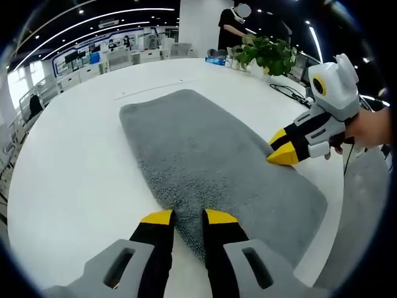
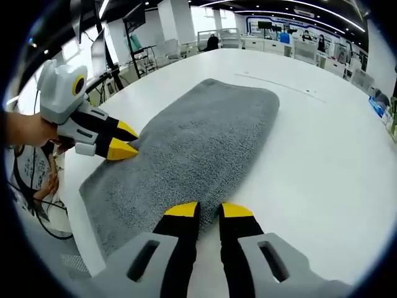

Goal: Fold the towel on the table until its edges align and the towel forms a compact rectangular stack.

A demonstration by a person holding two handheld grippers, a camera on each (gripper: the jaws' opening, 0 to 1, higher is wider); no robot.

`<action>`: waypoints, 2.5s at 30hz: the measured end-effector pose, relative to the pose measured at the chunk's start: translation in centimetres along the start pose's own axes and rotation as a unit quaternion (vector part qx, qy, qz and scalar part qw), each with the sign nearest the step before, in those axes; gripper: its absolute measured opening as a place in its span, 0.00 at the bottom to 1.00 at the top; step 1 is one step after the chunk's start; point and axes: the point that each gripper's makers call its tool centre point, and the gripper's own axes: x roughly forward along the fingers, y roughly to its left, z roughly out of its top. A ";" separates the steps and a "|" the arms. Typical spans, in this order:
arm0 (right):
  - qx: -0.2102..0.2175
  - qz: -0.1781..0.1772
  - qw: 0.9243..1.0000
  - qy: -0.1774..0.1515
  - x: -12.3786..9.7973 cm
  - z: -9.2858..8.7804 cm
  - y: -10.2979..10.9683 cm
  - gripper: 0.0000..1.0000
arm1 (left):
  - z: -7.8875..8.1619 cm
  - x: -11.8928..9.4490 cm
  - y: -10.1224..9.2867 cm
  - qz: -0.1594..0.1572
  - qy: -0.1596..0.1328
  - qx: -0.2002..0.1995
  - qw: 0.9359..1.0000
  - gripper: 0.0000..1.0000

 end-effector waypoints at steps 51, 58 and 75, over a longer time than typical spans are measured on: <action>-0.022 -0.017 1.000 -0.003 -7.0 -5.9 -9.9 0.11 | 4.8 5.2 -11.6 -0.012 0.020 0.026 0.999 0.19; -0.025 -0.038 0.999 -0.013 -7.8 -5.6 -10.0 0.12 | 5.2 4.6 -11.5 -0.014 0.034 0.016 0.999 0.19; -0.125 0.016 0.992 -0.003 -10.4 -8.3 -6.9 0.08 | 2.8 2.4 -14.8 -0.053 0.033 0.107 0.992 0.25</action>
